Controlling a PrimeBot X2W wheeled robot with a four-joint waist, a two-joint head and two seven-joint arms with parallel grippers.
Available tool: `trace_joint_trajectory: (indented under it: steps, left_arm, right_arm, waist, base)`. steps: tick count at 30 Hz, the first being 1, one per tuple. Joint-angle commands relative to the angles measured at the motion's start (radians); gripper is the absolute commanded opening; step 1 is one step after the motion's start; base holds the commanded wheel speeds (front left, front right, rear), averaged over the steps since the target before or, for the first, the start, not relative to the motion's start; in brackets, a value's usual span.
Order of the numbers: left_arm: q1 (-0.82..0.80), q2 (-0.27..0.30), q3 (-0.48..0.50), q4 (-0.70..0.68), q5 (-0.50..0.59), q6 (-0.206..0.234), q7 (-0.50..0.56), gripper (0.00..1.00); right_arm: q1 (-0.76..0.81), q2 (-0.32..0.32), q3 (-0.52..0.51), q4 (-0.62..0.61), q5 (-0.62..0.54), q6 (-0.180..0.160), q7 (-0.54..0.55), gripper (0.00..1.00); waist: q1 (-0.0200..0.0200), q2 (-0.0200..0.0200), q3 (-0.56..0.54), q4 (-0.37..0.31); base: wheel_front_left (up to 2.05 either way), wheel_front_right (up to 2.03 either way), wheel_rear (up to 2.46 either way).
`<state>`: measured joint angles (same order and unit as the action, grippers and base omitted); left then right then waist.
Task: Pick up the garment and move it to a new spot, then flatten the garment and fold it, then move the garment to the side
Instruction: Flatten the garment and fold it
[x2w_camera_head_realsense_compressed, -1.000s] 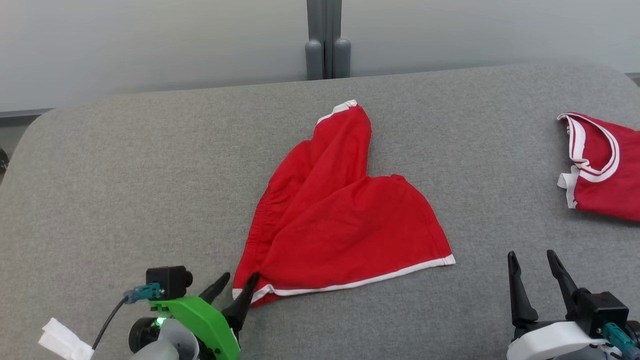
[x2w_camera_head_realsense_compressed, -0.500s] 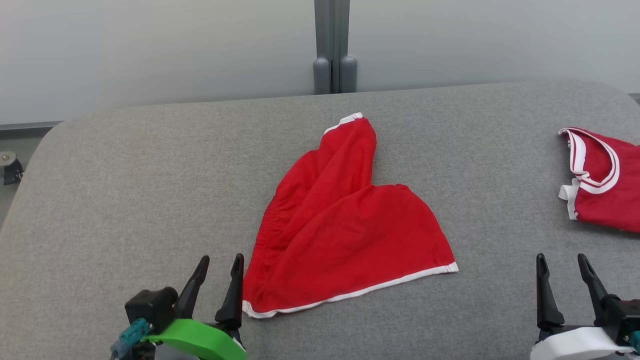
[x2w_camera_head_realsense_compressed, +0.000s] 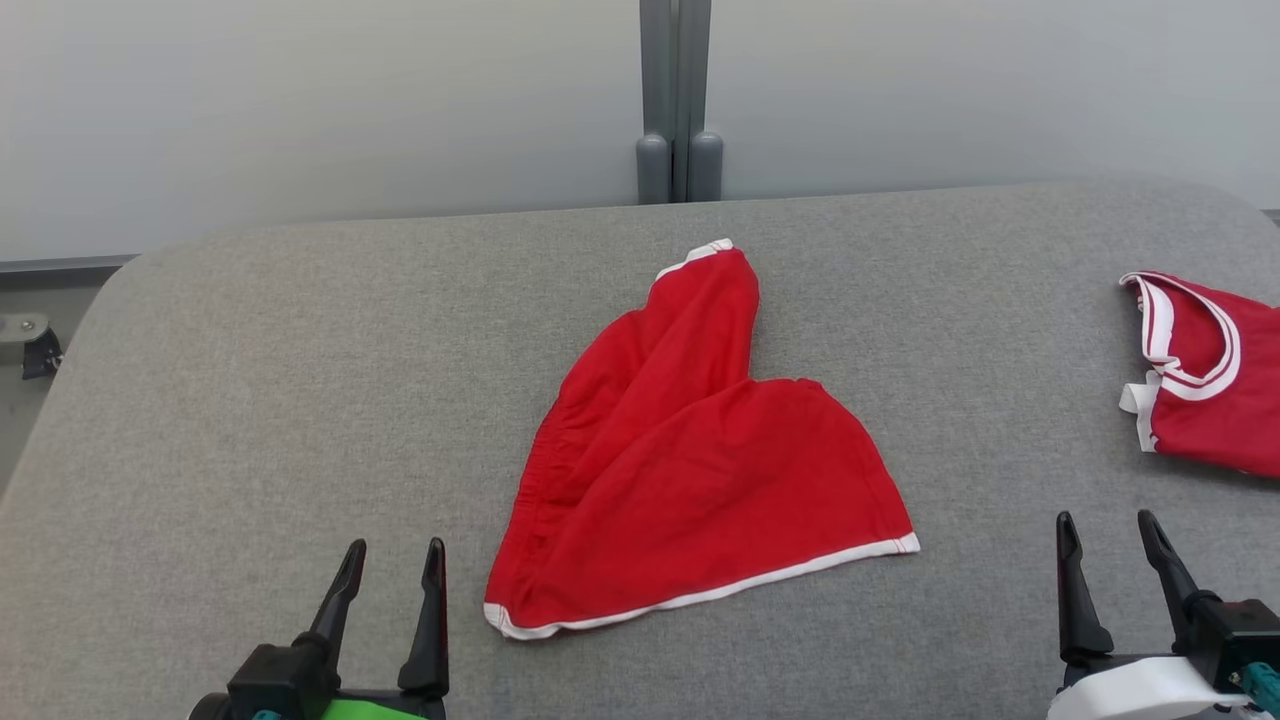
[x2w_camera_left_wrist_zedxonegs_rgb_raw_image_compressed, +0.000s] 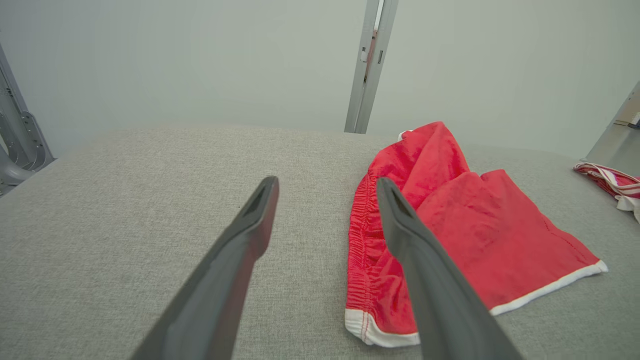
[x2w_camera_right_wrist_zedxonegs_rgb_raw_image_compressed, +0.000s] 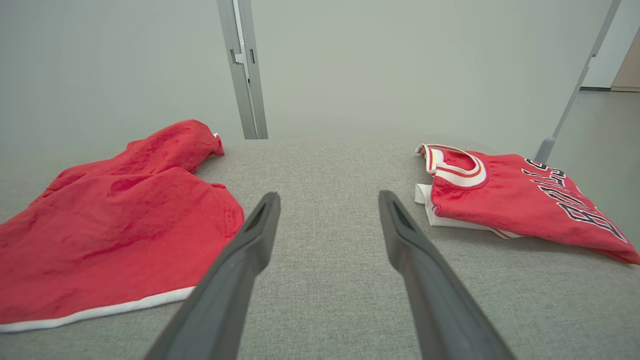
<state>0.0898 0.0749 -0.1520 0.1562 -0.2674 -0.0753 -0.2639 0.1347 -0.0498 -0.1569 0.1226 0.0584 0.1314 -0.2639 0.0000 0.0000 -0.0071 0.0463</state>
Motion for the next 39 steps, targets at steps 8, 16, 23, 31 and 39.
trace_joint_trajectory:
  steps: [8,16,23,31,39]
  left_arm:
    - [0.016,-0.021,0.045,0.019,0.057,-0.041,0.000,1.00]
    - [-0.003,-0.024,0.038,0.027,0.051,-0.052,0.000,1.00]
    - [-0.014,-0.024,0.022,0.035,0.056,-0.055,0.000,1.00]
    - [-0.075,-0.007,-0.027,0.143,0.070,-0.055,0.014,1.00]
    - [-0.137,0.009,-0.105,0.169,0.067,-0.055,0.218,1.00]
  right_arm:
    - [0.002,-0.002,0.015,0.019,0.023,-0.002,0.000,1.00]
    - [-0.003,-0.002,0.019,0.024,0.029,-0.002,0.000,1.00]
    - [-0.015,-0.002,0.027,0.022,0.042,-0.002,0.000,1.00]
    - [-0.057,-0.001,0.057,0.008,0.029,-0.002,0.000,1.00]
    - [-0.147,-0.052,0.184,0.152,0.036,-0.001,0.131,1.00]
  waist:
    - [0.0000,0.0000,0.000,-0.006]
    - [0.0000,0.0000,0.004,-0.004]
    - [0.0000,0.0000,0.002,-0.004]
    - [0.0000,0.0000,0.008,-0.003]
    - [0.0000,0.0000,0.053,0.001]
  base:
    - [0.00,0.00,0.00]
    - [0.00,0.00,0.00]
    - [0.00,0.00,0.00]
    - [0.00,0.00,0.00]
    - [0.00,0.00,0.00]
